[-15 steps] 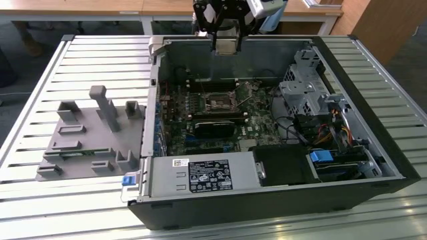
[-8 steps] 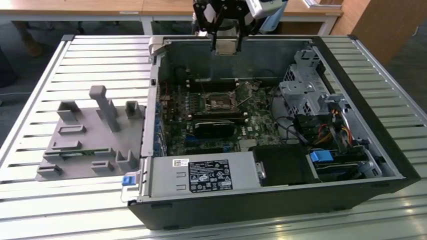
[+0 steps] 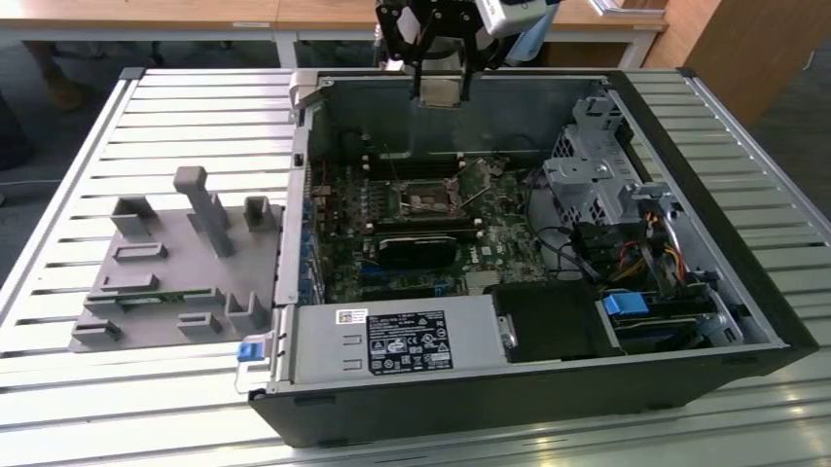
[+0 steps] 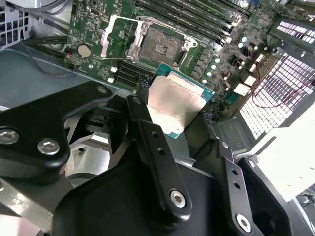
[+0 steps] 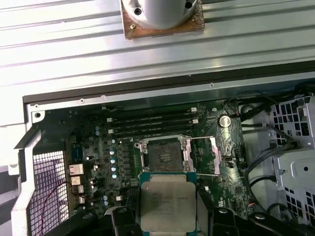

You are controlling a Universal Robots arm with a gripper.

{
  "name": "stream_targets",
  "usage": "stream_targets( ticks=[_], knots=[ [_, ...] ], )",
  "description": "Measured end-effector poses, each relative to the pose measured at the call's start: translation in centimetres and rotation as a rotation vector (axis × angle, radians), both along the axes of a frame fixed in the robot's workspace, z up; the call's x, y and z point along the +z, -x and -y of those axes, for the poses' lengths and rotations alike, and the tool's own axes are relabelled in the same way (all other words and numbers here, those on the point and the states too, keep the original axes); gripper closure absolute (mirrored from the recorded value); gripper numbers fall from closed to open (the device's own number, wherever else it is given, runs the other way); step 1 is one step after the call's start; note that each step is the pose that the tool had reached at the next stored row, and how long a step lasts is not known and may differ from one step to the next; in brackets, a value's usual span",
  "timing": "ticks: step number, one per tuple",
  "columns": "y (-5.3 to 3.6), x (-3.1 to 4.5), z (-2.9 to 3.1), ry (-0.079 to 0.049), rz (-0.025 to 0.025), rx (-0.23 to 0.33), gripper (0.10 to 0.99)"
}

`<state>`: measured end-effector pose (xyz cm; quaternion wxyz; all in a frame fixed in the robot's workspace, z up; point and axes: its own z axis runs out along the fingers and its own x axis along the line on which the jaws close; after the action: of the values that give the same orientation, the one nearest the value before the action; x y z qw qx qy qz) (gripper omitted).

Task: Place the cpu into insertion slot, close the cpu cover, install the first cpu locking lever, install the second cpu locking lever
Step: 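Place the cpu into insertion slot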

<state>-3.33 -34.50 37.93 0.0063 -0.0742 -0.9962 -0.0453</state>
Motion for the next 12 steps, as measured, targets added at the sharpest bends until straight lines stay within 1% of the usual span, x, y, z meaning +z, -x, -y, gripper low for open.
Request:
stream_targets(
  ticks=[12],
  knots=[
    [0.0, -0.02, 0.0, 0.0, 0.0, -0.054, 0.545]
  ],
)
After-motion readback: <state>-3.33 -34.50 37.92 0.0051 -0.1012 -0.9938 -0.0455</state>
